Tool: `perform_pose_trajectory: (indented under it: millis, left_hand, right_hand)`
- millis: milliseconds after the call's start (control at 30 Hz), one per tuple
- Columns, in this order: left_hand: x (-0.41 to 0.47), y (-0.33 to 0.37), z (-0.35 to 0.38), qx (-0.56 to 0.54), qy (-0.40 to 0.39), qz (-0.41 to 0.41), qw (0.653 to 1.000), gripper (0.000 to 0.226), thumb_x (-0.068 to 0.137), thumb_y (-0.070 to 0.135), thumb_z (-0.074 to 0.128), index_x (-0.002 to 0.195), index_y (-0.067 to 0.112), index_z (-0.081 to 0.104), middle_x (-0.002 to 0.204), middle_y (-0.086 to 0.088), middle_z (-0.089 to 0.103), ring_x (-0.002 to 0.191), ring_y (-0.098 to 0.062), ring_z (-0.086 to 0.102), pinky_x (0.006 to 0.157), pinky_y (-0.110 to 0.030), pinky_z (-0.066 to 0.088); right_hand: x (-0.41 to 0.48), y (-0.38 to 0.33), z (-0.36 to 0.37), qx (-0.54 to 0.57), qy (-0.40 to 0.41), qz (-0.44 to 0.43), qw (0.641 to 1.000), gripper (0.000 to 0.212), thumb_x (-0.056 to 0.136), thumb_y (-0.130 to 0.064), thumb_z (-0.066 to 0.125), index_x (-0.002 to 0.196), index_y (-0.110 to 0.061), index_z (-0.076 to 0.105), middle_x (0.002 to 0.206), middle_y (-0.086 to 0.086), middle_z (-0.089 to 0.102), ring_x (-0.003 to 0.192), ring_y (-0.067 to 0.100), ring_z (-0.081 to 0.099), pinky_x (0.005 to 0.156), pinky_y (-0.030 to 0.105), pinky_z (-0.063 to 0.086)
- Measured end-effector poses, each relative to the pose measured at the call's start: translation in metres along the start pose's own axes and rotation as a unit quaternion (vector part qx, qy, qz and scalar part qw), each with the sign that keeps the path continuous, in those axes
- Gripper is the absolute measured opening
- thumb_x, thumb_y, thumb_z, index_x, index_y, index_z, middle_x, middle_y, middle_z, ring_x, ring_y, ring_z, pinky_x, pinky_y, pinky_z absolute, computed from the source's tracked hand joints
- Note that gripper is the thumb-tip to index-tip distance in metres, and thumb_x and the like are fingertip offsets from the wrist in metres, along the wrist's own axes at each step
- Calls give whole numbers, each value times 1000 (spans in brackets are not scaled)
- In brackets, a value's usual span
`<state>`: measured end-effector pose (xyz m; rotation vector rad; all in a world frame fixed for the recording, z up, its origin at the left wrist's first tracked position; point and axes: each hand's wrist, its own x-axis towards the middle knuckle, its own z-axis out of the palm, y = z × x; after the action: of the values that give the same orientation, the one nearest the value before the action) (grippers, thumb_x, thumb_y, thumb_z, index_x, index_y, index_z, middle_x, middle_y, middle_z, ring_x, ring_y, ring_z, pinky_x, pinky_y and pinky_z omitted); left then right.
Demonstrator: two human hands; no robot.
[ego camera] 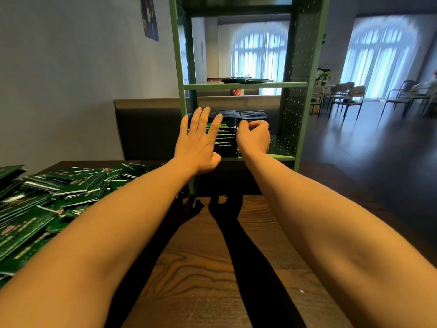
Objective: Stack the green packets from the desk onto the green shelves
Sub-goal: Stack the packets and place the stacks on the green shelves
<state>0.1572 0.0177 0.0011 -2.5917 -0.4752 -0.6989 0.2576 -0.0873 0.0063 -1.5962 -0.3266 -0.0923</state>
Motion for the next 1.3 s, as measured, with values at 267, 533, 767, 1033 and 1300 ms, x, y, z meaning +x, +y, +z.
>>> perform_pose_trajectory:
  millis: [267,533,767,1033,1300]
  left_hand:
    - [-51,-13,-34,-108,51,-59,991,30,90,41,51,105,16,59,92,-4,65,84,-27,60,69,-35,46]
    - [-151,-37,-29,-113,-64,-170,977,28,90,46,53,93,20,63,92,-6,65,91,-33,63,70,-34,41]
    - [-232,-56,1,-114,-91,-252,957,27,89,41,54,99,16,60,98,-6,65,95,-32,62,68,-34,41]
    - [-270,-64,27,-47,-116,-364,923,51,87,50,53,127,18,48,138,-12,44,131,-34,36,104,-53,29]
    - [-273,-62,26,-114,-92,-389,910,40,93,21,51,133,23,48,136,-5,53,133,-32,37,111,-62,23]
  right_hand:
    - [-48,10,-17,-43,-66,17,997,19,99,-34,57,100,-16,52,90,-2,56,93,23,55,79,35,40]
    - [-125,32,4,-121,-167,44,978,22,98,-38,59,104,-17,59,113,7,67,105,28,61,84,34,41]
    - [-191,59,44,-127,-259,34,957,17,97,-38,61,98,-22,58,105,5,66,103,28,64,87,39,54]
    - [-233,83,80,-147,-308,-12,940,14,97,-37,60,103,-25,59,107,1,67,101,23,62,87,35,50]
    - [-228,90,75,-133,-310,-38,941,15,99,-33,60,109,-22,63,107,-2,65,97,17,62,81,32,47]
